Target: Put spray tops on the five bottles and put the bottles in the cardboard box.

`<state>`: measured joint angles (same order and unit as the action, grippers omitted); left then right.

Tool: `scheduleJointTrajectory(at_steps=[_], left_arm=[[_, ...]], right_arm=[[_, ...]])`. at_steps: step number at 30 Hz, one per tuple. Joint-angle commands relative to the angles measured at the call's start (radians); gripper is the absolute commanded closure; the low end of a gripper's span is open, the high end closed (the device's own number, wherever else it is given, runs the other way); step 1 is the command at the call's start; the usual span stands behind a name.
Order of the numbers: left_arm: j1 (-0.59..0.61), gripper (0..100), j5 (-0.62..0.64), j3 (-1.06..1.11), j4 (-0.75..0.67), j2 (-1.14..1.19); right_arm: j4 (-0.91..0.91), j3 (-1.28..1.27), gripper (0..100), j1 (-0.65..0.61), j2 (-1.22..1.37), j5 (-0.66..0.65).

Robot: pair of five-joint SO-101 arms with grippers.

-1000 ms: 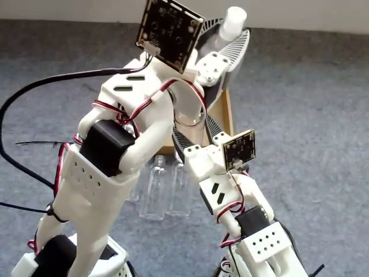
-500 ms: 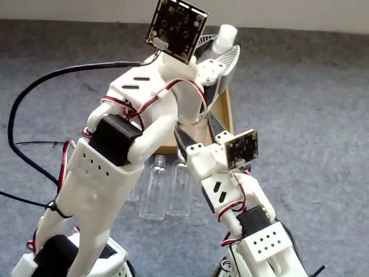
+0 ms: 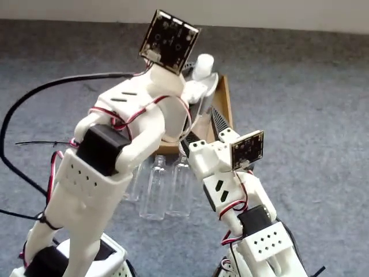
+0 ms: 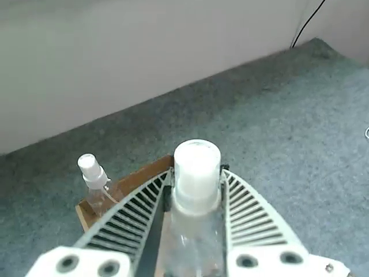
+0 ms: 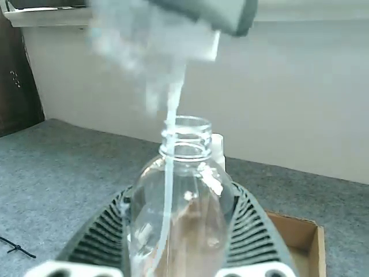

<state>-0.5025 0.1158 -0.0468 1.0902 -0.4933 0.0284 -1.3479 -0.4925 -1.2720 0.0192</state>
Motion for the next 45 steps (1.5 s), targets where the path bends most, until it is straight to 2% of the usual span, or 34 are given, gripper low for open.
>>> scheduleJointTrajectory(at_steps=[1, 4, 7, 18, 27, 32, 39, 45], left_arm=[[0.013, 98, -0.063, 0.234, -0.127, -0.107], [0.013, 91, -0.092, 0.36, -0.209, -0.177], [0.013, 88, -0.094, 0.378, -0.229, -0.234], [0.004, 87, -0.095, 0.133, -0.147, -0.213], [0.005, 82, -0.094, 0.108, -0.121, -0.085], [0.012, 82, -0.095, 0.101, -0.127, -0.085], [0.054, 82, -0.095, -0.056, -0.127, -0.07], [0.056, 82, -0.143, -0.077, -0.121, 0.007]], right_arm=[[-0.022, 0.07, 99.4, 0.019, -0.018, 0.009], [-0.022, 0.07, 99.4, 0.019, -0.018, 0.009], [-0.022, 0.068, 99.4, 0.019, -0.018, 0.009], [-0.022, 0.067, 99.4, 0.015, -0.018, 0.008], [-0.022, 0.067, 99.4, -0.021, -0.016, 0.003], [-0.022, 0.065, 99.4, -0.021, -0.015, 0.003], [-0.021, 0.065, 99.4, -0.021, -0.013, 0.003], [-0.021, 0.065, 99.4, -0.024, -0.012, 0.003]])
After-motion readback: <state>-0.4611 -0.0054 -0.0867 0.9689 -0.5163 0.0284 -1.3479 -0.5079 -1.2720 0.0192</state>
